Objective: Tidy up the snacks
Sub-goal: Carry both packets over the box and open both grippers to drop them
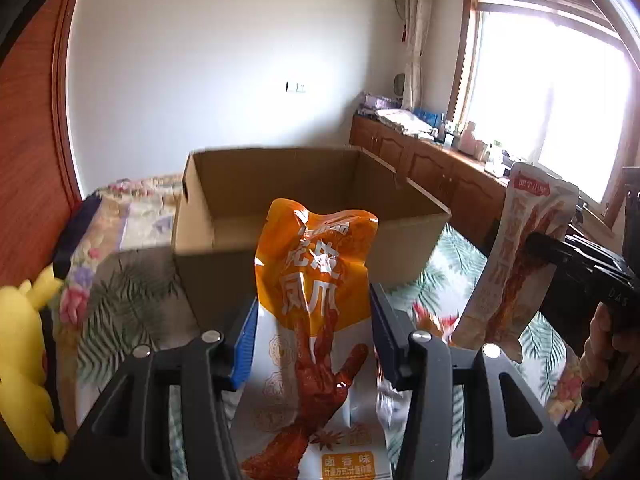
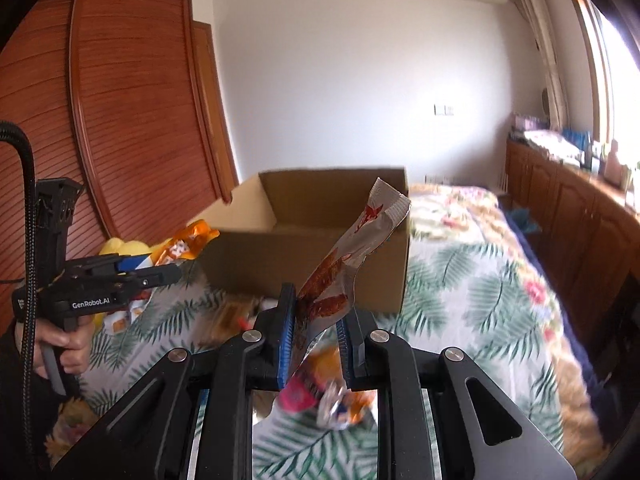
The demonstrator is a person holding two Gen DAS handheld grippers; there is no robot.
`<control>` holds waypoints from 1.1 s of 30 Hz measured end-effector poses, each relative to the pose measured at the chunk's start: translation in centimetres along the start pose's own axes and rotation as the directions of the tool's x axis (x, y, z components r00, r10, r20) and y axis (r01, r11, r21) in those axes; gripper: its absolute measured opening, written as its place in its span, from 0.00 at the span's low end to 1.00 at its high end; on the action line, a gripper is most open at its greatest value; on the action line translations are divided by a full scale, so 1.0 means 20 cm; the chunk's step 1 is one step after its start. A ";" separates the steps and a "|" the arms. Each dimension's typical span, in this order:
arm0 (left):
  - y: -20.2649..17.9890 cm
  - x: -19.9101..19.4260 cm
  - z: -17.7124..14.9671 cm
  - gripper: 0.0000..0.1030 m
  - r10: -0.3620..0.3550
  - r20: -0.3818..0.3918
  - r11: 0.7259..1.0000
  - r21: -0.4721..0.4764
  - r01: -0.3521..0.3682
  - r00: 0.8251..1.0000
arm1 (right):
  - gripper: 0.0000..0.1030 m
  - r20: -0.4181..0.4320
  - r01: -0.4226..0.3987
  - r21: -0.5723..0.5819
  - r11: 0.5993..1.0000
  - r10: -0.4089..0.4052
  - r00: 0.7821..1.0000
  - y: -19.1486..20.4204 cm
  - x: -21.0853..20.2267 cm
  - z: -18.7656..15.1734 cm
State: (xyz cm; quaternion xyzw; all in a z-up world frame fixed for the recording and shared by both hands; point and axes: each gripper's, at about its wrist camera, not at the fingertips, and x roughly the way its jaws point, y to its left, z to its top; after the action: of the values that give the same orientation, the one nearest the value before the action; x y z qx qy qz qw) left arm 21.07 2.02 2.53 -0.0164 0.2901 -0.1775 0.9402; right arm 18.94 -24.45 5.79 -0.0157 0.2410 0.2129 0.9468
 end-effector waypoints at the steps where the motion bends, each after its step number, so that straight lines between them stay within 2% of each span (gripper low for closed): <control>1: 0.00 0.01 0.03 0.47 0.002 0.006 1.000 0.004 -0.002 1.000 | 0.16 0.013 0.000 -0.010 1.000 0.000 1.000 -0.01 0.01 0.04; 8: 0.07 0.11 0.24 0.48 0.018 0.051 1.000 0.013 -0.019 0.999 | 0.16 0.080 0.004 -0.072 0.997 0.002 0.997 -0.03 0.11 0.25; 17: 0.15 0.36 0.37 0.48 0.050 0.037 0.998 0.024 -0.051 0.998 | 0.16 0.112 -0.022 -0.095 0.995 0.032 0.993 -0.05 0.31 0.43; 25: 0.19 0.54 0.40 0.48 0.060 0.018 0.998 0.017 -0.060 0.998 | 0.16 0.099 -0.037 -0.080 0.996 0.045 0.994 -0.04 0.51 0.48; 33: 0.20 0.69 0.39 0.49 0.083 -0.016 0.996 0.021 -0.082 0.996 | 0.16 0.027 -0.035 -0.076 0.996 0.037 0.999 -0.04 0.73 0.45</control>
State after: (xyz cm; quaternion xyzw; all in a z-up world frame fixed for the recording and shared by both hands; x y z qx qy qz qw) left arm 37.31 0.37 1.04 0.0068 0.2964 -0.1418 0.9445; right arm 34.88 -18.27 7.05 -0.0442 0.2194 0.2392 0.9448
